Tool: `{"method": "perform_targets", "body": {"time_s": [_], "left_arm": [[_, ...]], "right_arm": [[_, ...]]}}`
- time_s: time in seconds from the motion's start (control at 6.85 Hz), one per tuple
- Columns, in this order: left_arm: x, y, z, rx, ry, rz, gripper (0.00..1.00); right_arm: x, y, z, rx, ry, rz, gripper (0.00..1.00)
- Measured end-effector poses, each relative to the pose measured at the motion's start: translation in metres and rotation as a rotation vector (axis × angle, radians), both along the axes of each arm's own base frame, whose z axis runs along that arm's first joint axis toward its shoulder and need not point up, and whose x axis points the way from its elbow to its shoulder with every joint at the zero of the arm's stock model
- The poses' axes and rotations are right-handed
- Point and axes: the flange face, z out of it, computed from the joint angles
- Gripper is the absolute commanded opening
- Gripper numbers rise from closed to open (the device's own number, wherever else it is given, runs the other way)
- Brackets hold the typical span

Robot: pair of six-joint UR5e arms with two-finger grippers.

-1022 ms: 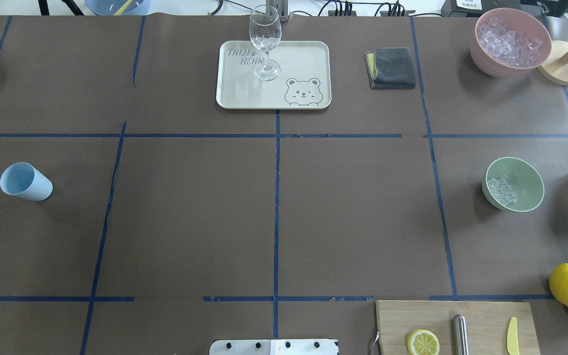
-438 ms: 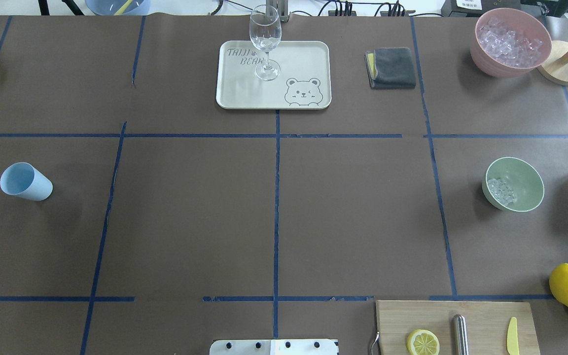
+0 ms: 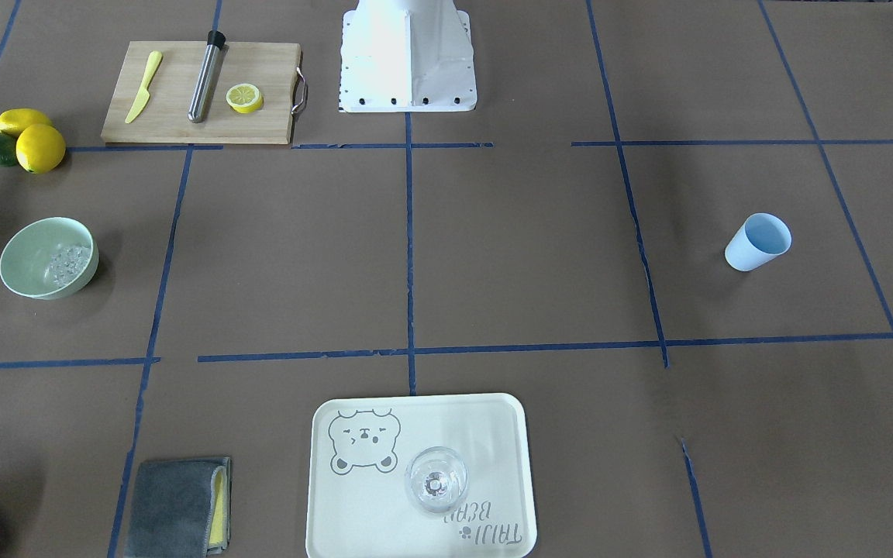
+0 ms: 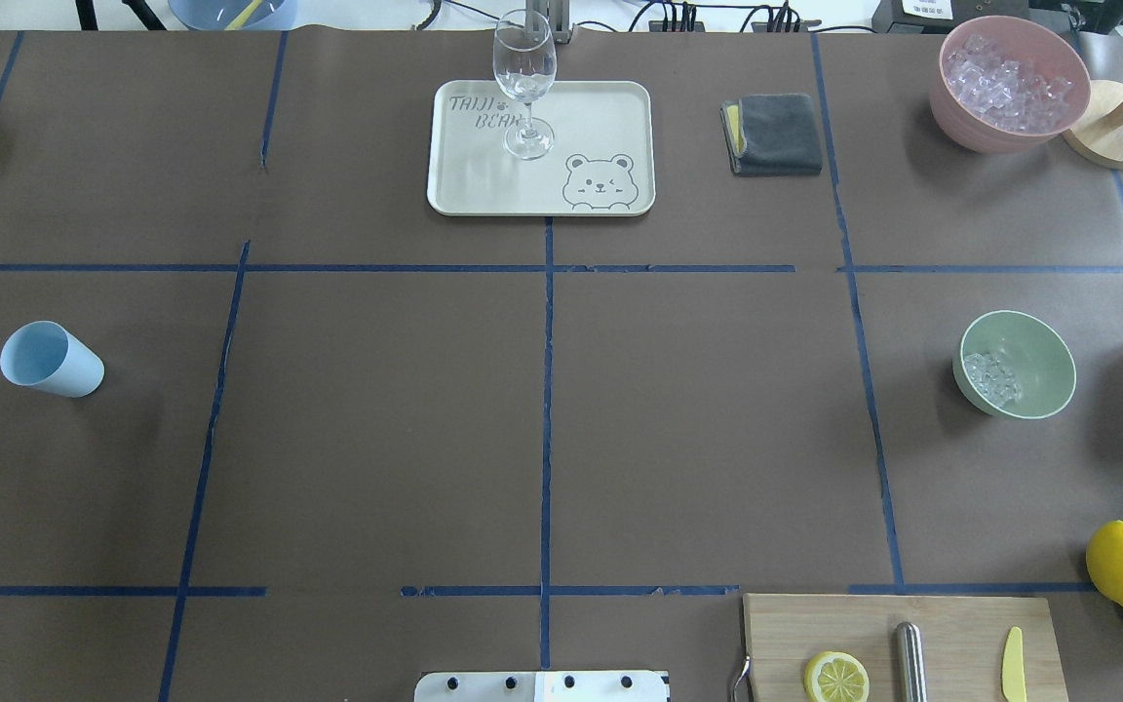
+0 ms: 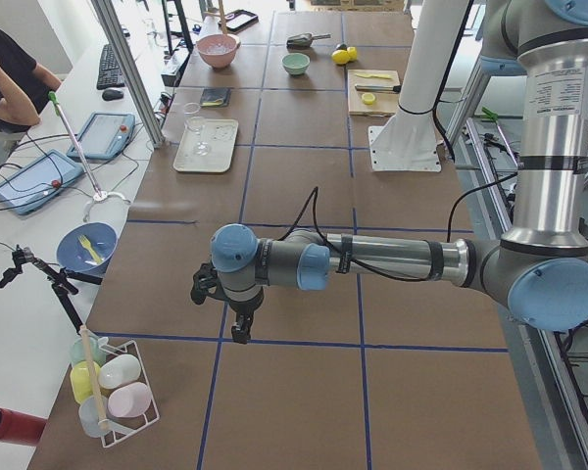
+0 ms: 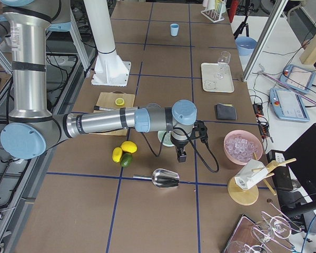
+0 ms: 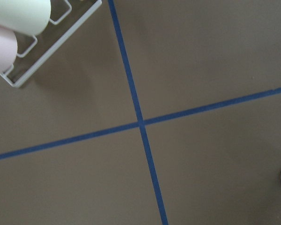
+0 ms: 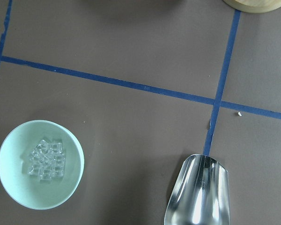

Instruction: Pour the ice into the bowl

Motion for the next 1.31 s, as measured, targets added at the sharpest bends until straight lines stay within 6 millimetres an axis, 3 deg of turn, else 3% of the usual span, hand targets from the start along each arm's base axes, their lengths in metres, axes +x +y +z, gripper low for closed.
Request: {"method": "perform_targets", "body": {"time_s": [1.31], "left_arm": [[-0.001,0.001,-0.002,-0.004,0.0,-0.009,1.0]], "right_arm": [[0.027,0.028,0.058,-0.122,0.0,0.057,1.0]]}}
